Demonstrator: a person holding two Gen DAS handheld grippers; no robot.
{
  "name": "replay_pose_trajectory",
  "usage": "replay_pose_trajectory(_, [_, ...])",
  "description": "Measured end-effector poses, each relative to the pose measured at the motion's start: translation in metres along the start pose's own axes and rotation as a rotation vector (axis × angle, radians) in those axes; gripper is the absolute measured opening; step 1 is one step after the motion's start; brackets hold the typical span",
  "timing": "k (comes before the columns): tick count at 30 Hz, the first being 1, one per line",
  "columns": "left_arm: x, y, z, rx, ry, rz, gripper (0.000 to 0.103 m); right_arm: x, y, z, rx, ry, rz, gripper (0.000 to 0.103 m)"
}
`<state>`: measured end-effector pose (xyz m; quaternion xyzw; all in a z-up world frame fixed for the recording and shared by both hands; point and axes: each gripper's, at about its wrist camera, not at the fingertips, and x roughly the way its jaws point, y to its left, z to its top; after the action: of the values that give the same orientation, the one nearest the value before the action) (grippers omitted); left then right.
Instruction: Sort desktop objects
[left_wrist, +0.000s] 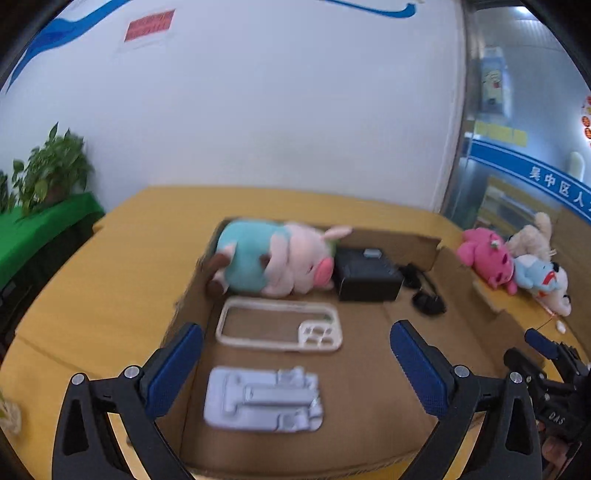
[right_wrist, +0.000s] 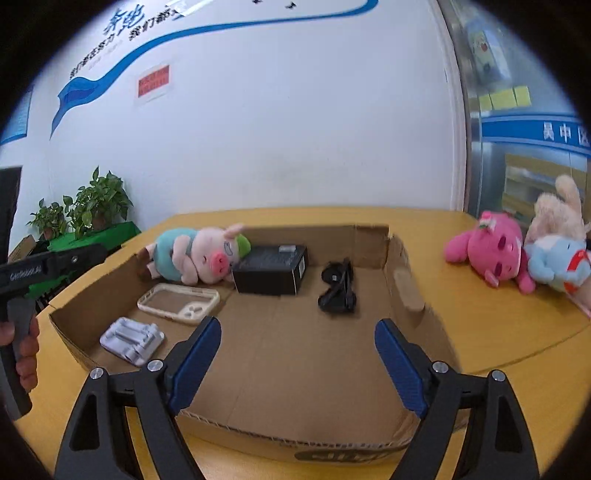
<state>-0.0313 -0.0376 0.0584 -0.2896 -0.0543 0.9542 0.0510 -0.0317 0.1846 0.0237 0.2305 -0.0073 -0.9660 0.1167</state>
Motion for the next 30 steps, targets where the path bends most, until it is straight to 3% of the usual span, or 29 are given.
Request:
replay_pose_trajectory(5, [0.012,-0.007,-0.026,0.007,0.029,0.009,0.102,0.022,-0.005,-0.025,-0.026,0.050,-0.029,0.086])
replay_pose_trajectory(11, [0.018,-0.023,-0.046,0.071,-0.030,0.084,0.102,0.021,-0.006,-0.028,-0.035,0.015,-0.032,0.089])
replay_pose_trajectory(13, [0.024,-0.030,-0.051,0.114,-0.028,0.134,0.103,0.022,-0.006,-0.028,-0.033,0.023,-0.029,0.094])
replay_pose_trajectory(14, [0.026,-0.031,-0.054,0.126,-0.031,0.153,0.103,0.021,-0.005,-0.028,-0.034,0.032,-0.028,0.103])
replay_pose_trajectory(16, [0.022,-0.030,-0.057,0.120,-0.076,0.158,0.103,0.024,-0.006,-0.028,-0.033,0.044,-0.024,0.103])
replay_pose_trajectory(30, [0.026,-0.028,-0.054,0.119,-0.070,0.170,0.103,0.024,-0.006,-0.029,-0.035,0.045,-0.024,0.103])
